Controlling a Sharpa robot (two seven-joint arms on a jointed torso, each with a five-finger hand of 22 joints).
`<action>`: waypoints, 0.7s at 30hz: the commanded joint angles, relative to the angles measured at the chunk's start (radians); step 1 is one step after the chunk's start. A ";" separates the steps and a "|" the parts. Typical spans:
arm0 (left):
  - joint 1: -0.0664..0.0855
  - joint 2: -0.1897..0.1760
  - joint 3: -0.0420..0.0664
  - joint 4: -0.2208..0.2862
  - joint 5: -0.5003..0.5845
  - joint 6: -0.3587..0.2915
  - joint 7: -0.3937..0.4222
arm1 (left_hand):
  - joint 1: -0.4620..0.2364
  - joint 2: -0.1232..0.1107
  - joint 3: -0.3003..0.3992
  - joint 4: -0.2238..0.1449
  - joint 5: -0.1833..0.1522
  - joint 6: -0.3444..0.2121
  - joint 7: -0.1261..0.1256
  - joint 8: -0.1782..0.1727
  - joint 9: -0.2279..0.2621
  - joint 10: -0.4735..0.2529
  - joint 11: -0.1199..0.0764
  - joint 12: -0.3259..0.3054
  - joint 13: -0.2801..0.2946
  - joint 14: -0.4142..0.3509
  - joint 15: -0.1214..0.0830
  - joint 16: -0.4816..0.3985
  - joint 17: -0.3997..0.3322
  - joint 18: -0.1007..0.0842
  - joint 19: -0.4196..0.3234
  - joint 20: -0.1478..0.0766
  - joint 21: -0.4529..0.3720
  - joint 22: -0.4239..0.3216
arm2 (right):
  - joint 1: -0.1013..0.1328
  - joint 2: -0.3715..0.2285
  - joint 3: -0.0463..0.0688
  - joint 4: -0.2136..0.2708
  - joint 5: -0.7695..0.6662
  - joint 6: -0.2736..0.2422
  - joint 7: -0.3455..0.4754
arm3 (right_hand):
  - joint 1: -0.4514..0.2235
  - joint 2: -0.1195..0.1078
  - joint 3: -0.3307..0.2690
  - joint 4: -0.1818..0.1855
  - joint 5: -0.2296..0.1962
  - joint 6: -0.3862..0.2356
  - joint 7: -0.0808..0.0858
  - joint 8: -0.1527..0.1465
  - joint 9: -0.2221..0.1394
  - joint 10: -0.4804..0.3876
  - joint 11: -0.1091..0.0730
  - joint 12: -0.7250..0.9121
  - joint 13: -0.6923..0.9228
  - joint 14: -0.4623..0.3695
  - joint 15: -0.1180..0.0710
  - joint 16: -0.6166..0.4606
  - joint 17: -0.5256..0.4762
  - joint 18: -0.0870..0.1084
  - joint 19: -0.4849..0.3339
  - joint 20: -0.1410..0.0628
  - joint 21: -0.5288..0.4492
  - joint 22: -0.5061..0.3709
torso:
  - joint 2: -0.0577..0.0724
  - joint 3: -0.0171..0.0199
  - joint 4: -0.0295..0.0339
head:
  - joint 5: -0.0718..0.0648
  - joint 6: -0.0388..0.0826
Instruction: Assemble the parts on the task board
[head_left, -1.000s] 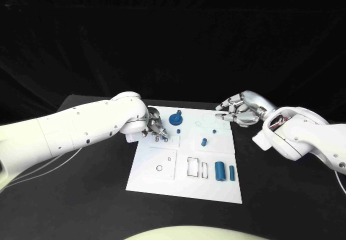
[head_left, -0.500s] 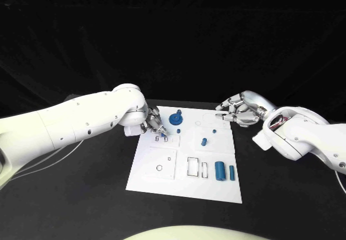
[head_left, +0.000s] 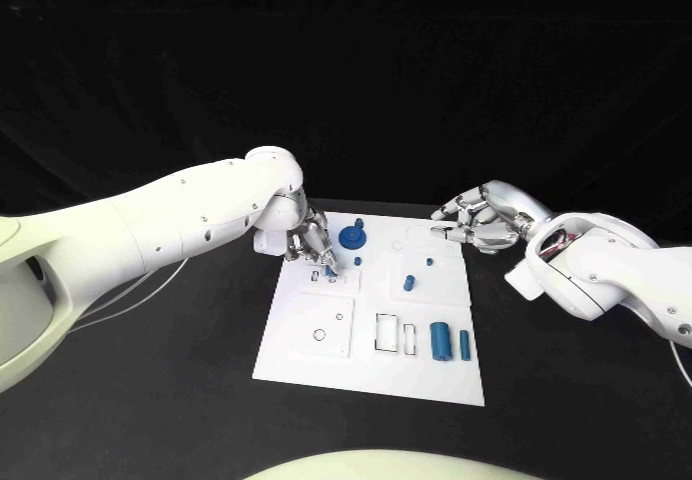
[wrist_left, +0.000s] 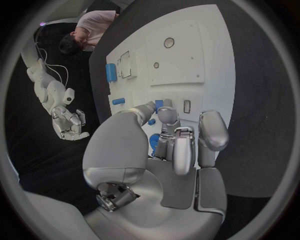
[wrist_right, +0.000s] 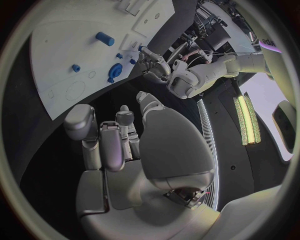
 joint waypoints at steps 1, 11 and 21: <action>0.004 0.015 -0.001 -0.019 -0.019 0.075 -0.059 | -0.001 0.006 0.093 -0.084 0.003 0.007 -0.004 0.002 0.001 0.004 0.000 0.002 0.002 0.088 0.004 -0.004 0.218 -0.008 -0.003 0.003 -0.002 0.001 | -0.001 0.001 0.000 0.000 -0.009 0.012 -0.001 | -0.012 -0.001 0.001 0.006 0.003 -0.007 -0.002 0.004 0.002 -0.004 -0.002 -0.006 -0.001 0.037 -0.007 -0.002 0.001 0.003 0.001 -0.001 -0.002 0.001 | 0.000 0.0001 -0.0004 | 0.000 -0.001; 0.006 0.058 -0.009 -0.051 -0.074 0.065 -0.062 | -0.004 0.008 0.102 -0.093 0.003 0.008 -0.005 0.001 0.005 0.014 -0.002 0.015 0.015 0.090 0.003 -0.001 0.223 -0.011 0.004 0.002 0.004 0.014 | -0.001 0.003 0.000 0.001 -0.009 0.012 -0.001 | -0.012 -0.001 0.001 0.006 0.003 -0.007 -0.002 0.004 0.002 -0.004 -0.002 -0.006 -0.001 0.037 -0.007 -0.002 0.001 0.003 0.001 -0.001 -0.002 0.001 | 0.000 -0.0009 0.0011 | 0.001 -0.005; 0.006 0.094 -0.015 -0.086 -0.115 0.080 -0.066 | -0.012 0.007 0.105 -0.097 0.003 0.010 -0.005 0.001 0.008 0.021 -0.002 0.023 0.022 0.090 0.003 0.000 0.224 -0.012 0.009 0.002 0.009 0.022 | -0.001 0.005 0.000 0.003 -0.009 0.012 -0.001 | -0.012 -0.001 0.001 0.006 0.003 -0.007 -0.002 0.004 0.002 -0.004 -0.002 -0.006 -0.001 0.037 -0.007 -0.002 0.001 0.003 0.001 -0.001 -0.002 0.001 | 0.000 -0.0003 0.0012 | 0.001 -0.007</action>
